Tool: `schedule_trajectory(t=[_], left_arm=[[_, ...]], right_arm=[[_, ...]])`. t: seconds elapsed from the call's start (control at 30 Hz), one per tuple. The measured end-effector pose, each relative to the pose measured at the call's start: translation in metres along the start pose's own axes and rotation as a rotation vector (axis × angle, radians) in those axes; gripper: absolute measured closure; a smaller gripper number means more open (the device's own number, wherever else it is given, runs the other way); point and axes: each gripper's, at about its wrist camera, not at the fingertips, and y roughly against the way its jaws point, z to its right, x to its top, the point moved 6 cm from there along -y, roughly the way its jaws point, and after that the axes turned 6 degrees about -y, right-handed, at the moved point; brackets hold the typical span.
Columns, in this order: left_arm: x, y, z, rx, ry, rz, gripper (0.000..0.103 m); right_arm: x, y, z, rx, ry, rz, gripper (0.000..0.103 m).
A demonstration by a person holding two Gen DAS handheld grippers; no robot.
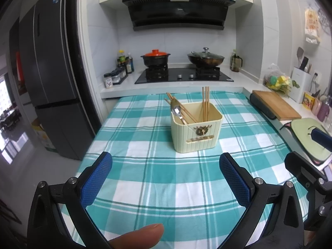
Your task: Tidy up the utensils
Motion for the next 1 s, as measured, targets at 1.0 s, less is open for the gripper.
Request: schedule_trajectory(t=[1.0], left_arm=[[0.0006,-0.0008,-0.0014,0.003,-0.008,0.000,0.000]], right_arm=[[0.0003,0.0000,0.0003,0.006,0.004,-0.007,0.000]])
